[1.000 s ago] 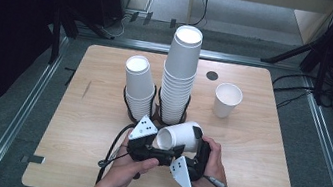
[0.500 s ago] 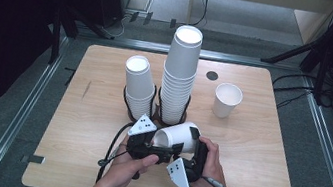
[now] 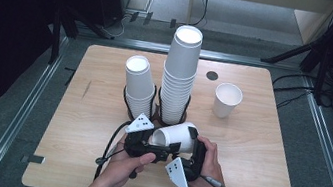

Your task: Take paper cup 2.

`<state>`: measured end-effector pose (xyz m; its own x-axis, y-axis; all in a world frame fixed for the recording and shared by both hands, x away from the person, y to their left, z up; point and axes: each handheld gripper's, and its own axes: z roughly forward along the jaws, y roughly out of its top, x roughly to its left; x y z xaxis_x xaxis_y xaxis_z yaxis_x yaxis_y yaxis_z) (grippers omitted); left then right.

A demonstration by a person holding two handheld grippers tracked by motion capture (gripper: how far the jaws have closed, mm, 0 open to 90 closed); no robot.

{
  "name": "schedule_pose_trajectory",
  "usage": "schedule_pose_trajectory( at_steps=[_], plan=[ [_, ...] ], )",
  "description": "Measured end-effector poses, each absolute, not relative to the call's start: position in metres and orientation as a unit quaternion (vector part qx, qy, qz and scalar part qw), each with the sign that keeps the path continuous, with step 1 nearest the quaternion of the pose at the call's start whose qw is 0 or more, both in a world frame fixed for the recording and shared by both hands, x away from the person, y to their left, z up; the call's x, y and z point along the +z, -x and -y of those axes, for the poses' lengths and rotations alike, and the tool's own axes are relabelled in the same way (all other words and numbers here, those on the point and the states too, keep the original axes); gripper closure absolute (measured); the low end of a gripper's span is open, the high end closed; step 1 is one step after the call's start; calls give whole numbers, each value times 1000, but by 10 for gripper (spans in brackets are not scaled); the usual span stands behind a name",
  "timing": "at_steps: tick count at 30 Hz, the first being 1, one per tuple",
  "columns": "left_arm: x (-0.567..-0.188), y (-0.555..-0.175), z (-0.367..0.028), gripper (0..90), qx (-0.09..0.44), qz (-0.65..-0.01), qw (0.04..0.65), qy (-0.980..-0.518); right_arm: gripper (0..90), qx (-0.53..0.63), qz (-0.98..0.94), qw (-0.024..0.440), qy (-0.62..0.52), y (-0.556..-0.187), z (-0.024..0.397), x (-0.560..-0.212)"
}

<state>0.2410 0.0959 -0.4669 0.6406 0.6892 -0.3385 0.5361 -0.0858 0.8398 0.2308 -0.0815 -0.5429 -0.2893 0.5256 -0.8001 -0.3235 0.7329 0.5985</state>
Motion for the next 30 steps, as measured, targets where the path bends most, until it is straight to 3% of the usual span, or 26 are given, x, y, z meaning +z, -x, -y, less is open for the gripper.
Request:
schedule_pose_trajectory(
  at_steps=[6,11,23,30],
  plan=[
    [-465,-240,-100,215,74,-417,538,-729,89,368,-717,587,-71,-231,80,-541],
    [-465,-241,-101,217,92,-412,547,-723,5,371,-720,583,-72,-231,85,-538],
    [-463,-237,-104,218,129,-395,573,-706,0,411,-711,564,-81,-215,101,-514],
    [-458,-233,-108,218,151,-383,606,-681,0,456,-706,526,-131,-209,106,-501]
  ],
)
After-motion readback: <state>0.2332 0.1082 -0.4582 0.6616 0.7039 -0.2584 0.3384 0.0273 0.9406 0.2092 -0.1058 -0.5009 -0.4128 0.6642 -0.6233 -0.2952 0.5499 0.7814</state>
